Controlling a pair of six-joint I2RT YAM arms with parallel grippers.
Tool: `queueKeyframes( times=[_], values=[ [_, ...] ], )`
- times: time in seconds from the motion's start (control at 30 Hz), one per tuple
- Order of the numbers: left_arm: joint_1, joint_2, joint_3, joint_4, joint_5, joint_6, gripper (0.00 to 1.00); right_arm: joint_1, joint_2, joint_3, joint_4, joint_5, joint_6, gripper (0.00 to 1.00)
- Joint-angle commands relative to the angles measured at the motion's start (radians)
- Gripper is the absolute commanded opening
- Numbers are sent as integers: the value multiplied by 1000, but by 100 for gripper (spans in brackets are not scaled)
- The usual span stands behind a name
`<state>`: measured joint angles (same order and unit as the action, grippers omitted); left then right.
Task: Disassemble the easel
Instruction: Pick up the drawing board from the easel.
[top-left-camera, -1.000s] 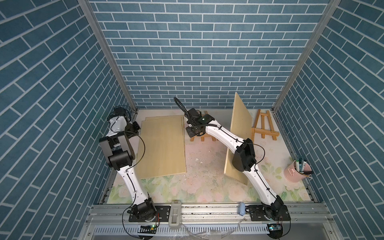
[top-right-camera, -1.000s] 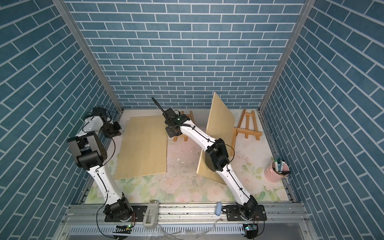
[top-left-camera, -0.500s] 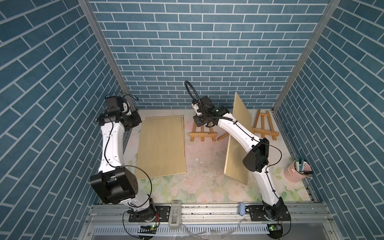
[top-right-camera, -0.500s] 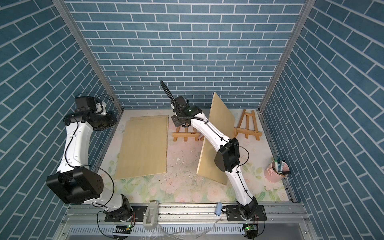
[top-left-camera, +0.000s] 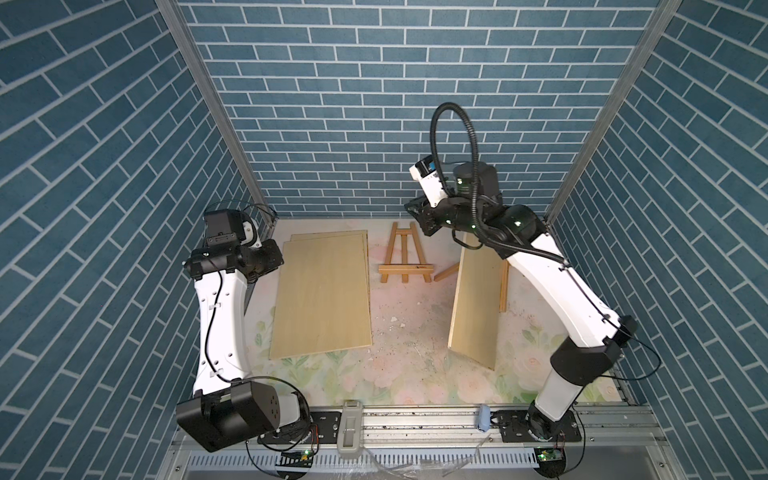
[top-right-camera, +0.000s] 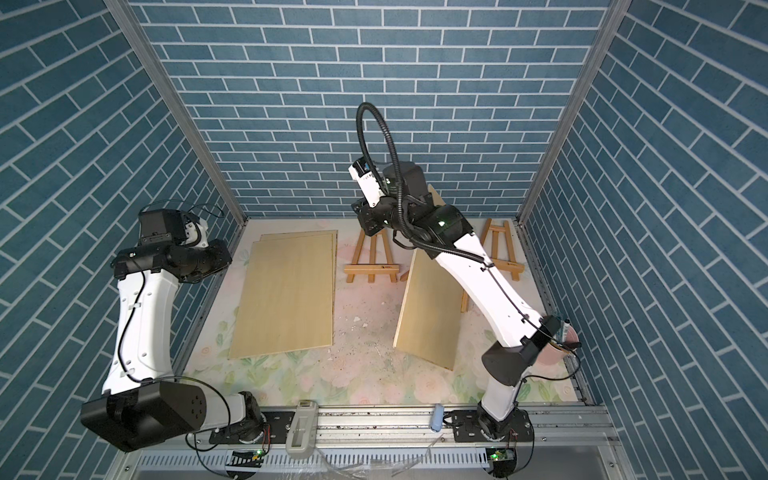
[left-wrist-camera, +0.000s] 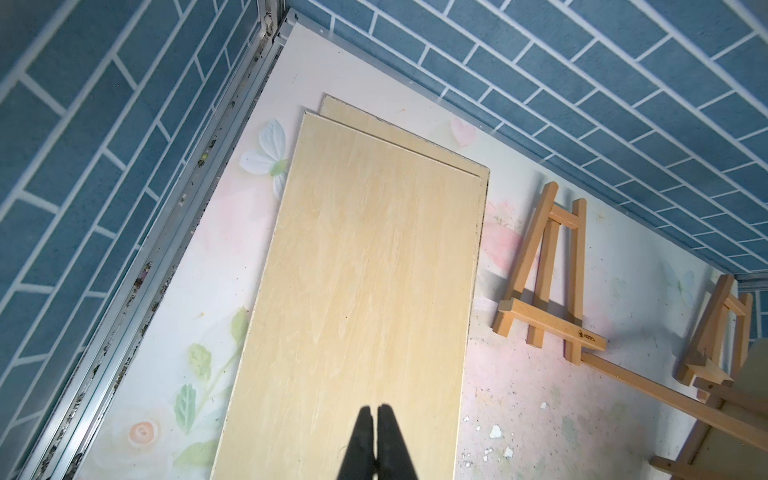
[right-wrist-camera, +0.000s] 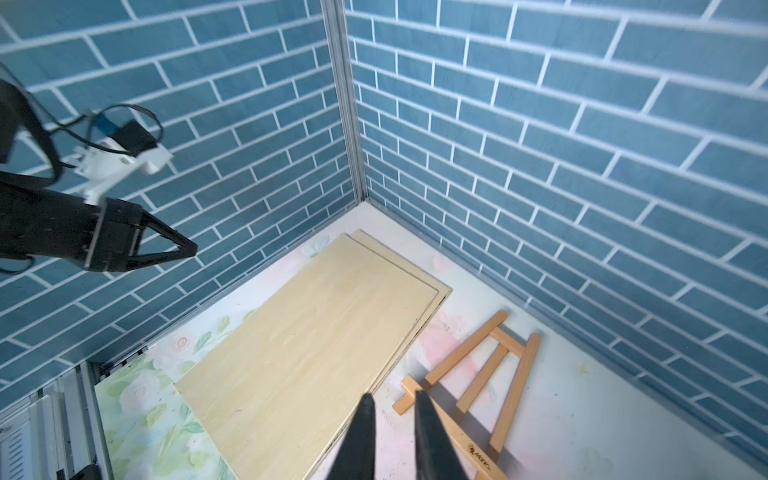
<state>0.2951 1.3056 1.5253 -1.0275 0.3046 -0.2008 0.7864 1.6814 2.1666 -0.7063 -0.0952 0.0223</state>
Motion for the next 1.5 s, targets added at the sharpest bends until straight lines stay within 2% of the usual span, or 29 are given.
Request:
queueKeyframes(
  times=[0.0, 0.1, 0.17, 0.33, 0.43, 0.53, 0.63, 0.8, 0.97, 1.1, 1.3, 1.47],
  values=[
    [-24, -36, 21, -73, 35, -5, 10, -19, -106, 25, -70, 110, -29, 26],
    [-64, -49, 52, -127, 38, -2, 13, -89, -153, 85, -230, 172, 25, 26],
    [-98, -52, 73, -156, 40, 0, 15, -132, -197, 68, -286, 195, 48, 26],
    [-224, -62, 140, -200, -4, -10, 15, -260, -320, -71, -364, 229, 124, 28],
    [-331, -60, 187, -198, -37, -41, 17, -379, -386, -168, -396, 196, 179, 28],
    [-435, -42, 243, -190, -75, -72, 20, -529, -421, -262, -421, 101, 220, 29],
    [-540, -6, 299, -165, -78, -112, 26, -669, -434, -388, -406, -48, 256, 29],
    [-787, 115, 396, -136, -105, -148, 32, -833, -467, -685, -285, -271, 318, 29],
    [-936, 246, 476, -96, -59, -166, 41, -901, -476, -905, -196, -336, 336, 32],
    [-1000, 341, 566, -97, -16, -166, 42, -931, -459, -1025, -114, -360, 356, 33],
    [-1073, 449, 703, -123, -10, -137, 45, -943, -428, -1100, -52, -357, 363, 33],
    [-1097, 518, 751, -90, 25, -144, 48, -957, -386, -1142, -4, -354, 373, 33]
  ],
)
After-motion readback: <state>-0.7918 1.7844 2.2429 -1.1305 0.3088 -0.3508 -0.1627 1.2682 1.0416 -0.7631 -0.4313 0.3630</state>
